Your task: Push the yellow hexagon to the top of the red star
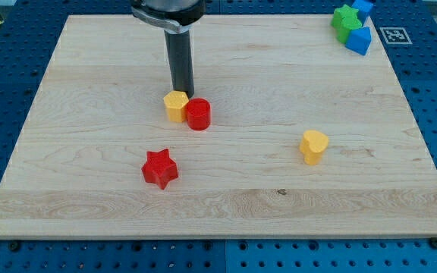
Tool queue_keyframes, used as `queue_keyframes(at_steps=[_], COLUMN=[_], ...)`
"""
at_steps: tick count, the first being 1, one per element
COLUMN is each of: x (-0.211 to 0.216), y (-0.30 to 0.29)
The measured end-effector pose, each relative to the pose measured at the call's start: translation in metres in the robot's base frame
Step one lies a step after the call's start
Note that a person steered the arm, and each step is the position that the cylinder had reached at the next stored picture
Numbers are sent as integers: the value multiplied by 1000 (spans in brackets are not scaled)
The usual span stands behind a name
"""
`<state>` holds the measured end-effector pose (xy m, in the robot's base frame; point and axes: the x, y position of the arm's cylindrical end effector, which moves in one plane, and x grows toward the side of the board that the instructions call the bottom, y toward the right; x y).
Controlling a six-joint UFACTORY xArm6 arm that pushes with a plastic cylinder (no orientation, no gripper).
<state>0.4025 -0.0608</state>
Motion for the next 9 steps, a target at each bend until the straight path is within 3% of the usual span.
queue_keyframes(at_steps=[4,8,9], x=[39,34,11], y=[0,-1,-9])
